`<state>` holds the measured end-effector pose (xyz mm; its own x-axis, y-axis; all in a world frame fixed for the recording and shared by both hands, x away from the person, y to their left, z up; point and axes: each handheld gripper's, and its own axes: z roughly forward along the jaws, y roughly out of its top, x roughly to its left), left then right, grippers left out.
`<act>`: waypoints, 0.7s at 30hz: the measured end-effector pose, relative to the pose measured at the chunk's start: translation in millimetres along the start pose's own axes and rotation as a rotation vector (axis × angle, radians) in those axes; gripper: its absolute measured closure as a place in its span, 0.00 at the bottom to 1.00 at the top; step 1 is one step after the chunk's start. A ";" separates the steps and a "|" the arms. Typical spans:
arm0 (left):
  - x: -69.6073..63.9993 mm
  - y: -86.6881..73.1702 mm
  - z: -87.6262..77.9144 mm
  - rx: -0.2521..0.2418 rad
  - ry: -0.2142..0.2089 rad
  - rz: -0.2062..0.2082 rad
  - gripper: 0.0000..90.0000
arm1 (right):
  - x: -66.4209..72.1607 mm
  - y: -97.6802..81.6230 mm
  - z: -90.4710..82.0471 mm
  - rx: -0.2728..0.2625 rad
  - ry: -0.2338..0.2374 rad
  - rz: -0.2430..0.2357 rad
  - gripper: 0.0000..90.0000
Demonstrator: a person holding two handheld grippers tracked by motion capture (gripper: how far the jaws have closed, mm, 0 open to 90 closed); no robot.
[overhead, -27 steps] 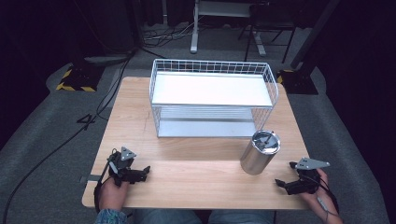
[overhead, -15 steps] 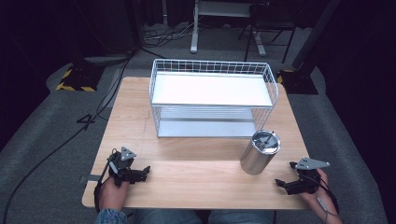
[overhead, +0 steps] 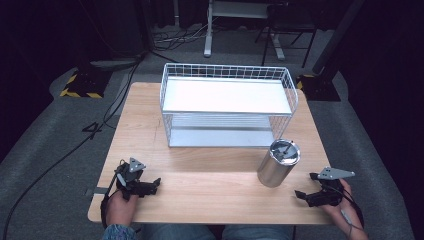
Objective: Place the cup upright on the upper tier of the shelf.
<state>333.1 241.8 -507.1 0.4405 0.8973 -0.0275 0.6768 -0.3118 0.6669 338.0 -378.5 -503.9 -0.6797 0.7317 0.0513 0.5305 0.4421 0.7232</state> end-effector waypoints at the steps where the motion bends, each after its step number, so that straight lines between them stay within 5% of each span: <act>1: 0.0 0.0 0.0 0.000 0.000 -0.001 0.00 | 1.0 1.3 -0.5 0.001 0.000 -0.004 0.00; 21: 0.1 0.4 0.5 -0.002 0.001 -0.002 0.00 | 19.3 38.2 -39.7 -0.119 -0.003 -0.070 0.00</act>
<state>333.7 241.6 -507.2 0.4385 0.8983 -0.0287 0.6768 -0.3091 0.6681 325.0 -368.0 -447.9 -0.7113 0.7029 -0.0044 0.4177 0.4277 0.8017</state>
